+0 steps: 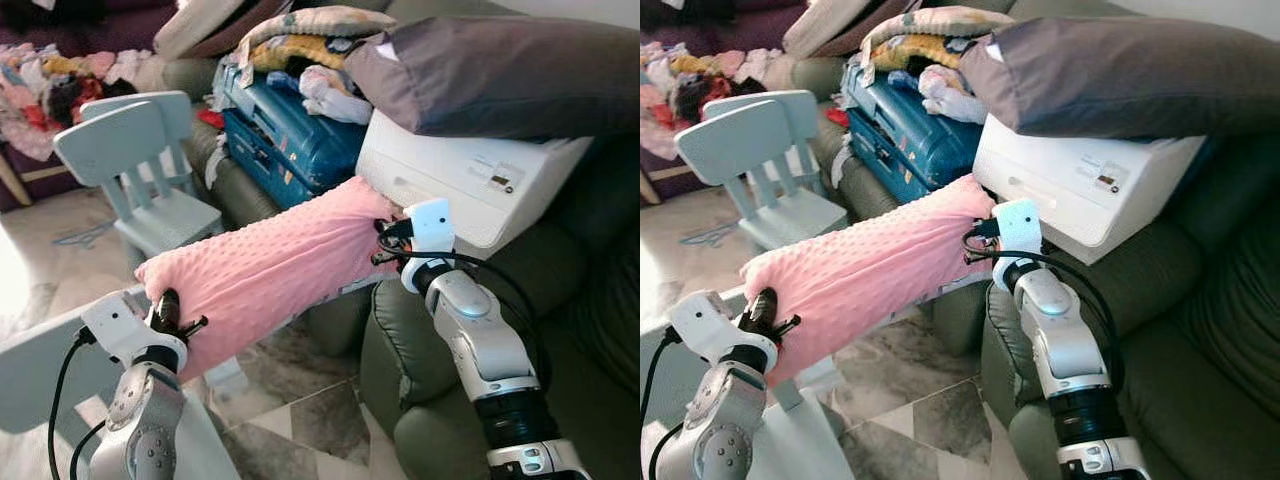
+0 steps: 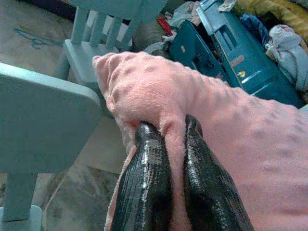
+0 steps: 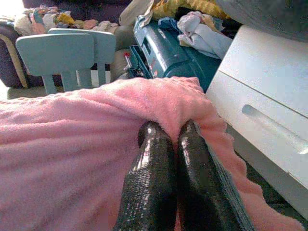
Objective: Move the pillow to the sofa
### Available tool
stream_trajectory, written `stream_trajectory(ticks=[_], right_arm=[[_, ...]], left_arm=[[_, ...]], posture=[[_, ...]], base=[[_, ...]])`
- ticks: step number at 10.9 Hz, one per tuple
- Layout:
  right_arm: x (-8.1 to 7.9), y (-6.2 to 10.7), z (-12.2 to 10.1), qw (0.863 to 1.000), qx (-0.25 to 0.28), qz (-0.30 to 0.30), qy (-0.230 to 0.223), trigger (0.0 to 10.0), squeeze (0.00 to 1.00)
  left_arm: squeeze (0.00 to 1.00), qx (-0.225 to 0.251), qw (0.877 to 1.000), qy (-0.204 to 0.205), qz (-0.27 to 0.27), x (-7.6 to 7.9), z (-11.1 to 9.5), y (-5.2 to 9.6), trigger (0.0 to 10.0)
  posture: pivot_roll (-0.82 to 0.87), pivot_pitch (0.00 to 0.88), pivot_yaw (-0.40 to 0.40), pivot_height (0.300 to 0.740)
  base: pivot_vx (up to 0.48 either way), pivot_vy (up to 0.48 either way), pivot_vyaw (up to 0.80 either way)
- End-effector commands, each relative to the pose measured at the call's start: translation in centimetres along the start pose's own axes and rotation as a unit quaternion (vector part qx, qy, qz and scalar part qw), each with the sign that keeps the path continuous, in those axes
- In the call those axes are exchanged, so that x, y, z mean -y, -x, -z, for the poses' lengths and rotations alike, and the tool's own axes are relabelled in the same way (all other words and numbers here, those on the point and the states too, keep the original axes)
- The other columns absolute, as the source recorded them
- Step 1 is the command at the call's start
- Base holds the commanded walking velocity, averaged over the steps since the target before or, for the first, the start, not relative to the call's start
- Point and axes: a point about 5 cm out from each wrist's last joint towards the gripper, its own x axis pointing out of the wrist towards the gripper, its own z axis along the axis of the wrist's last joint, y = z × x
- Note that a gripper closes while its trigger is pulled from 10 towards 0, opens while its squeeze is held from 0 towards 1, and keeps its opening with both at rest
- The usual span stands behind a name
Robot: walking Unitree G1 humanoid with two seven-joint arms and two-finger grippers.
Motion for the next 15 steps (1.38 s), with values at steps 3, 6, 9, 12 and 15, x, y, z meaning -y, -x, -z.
stream_trajectory(ticks=[3,6,9,12,15], right_arm=[[0.50,-0.07,-0.81,1.000,0.011,0.008,0.004,10.0,0.00],[0.57,-0.03,-0.79,1.000,0.010,0.009,0.006,10.0,0.00],[0.47,0.04,-1.08,1.000,0.024,0.003,0.009,10.0,0.00],[0.52,0.00,-1.01,1.000,0.018,0.003,0.005,10.0,0.00],[0.59,-0.06,-1.01,1.000,0.017,0.004,0.002,10.0,0.00]], left_arm=[[0.00,0.000,1.000,0.014,-0.012,0.09,0.10,-0.06,10.0],[0.00,-0.002,1.000,0.016,-0.013,0.09,0.19,-0.06,10.0],[0.00,-0.002,1.000,0.017,-0.013,0.11,0.23,-0.09,10.0],[0.00,-0.002,1.000,0.016,-0.012,0.13,0.24,-0.08,10.0],[0.00,-0.002,1.000,0.015,-0.011,0.14,0.24,-0.09,10.0]], posture=[[-0.20,0.000,0.007,0.740],[-0.21,0.000,0.006,0.740],[-0.21,0.000,0.004,0.740],[-0.21,0.000,0.004,0.740],[-0.21,0.000,0.004,0.740]], base=[[0.000,0.000,-0.80],[0.000,0.000,-0.80],[0.000,0.000,0.00],[0.000,0.000,-0.25],[0.000,0.000,-0.77]])
